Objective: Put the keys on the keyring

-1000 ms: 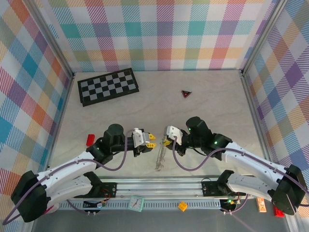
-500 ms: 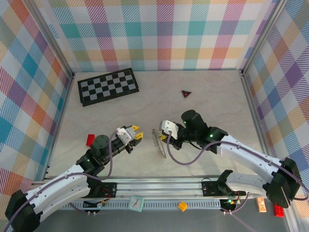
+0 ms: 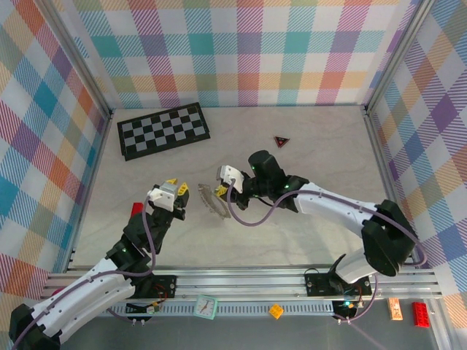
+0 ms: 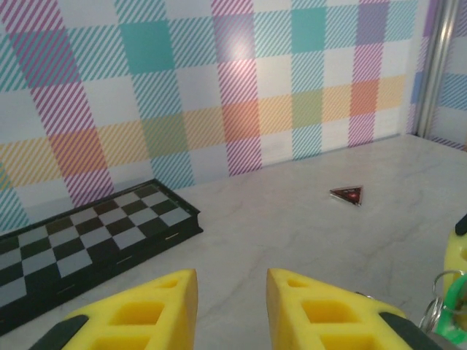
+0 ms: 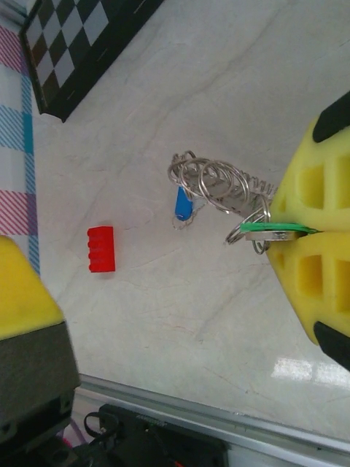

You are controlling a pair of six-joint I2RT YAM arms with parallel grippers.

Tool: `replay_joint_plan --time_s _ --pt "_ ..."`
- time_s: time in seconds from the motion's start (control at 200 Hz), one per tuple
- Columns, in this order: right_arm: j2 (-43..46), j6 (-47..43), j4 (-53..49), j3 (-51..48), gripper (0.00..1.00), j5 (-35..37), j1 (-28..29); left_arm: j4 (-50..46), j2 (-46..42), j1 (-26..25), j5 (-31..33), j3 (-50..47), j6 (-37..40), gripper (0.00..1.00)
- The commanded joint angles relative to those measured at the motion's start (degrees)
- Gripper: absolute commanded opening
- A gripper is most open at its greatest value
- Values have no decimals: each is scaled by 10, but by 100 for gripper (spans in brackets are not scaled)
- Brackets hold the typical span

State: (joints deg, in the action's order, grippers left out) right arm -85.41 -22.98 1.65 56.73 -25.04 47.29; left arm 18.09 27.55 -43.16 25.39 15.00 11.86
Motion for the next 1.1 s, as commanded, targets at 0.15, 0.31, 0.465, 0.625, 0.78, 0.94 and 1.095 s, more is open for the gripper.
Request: replay_joint_plan --time_s 0.15,0.31,0.465,0.625,0.78,0.94,1.095 --pt "3 -36 -41 -12 0 4 -39 35 16 11 36 -16 -36 30" --pt "22 -91 -149 -36 0 88 -52 59 40 12 34 -22 -45 30" --pt "26 -127 -214 -53 0 169 -54 78 65 13 34 -24 -50 30" --pt "16 -155 -254 -51 0 226 -54 84 79 14 34 -23 -53 30" --pt "-5 -182 -324 -34 0 257 -53 81 80 16 36 -21 -54 30" --pt "-39 -200 -386 -15 0 322 -46 80 83 17 37 -21 -54 30" --pt "-68 -207 -431 -2 0 384 -40 74 85 18 48 -18 -55 30"
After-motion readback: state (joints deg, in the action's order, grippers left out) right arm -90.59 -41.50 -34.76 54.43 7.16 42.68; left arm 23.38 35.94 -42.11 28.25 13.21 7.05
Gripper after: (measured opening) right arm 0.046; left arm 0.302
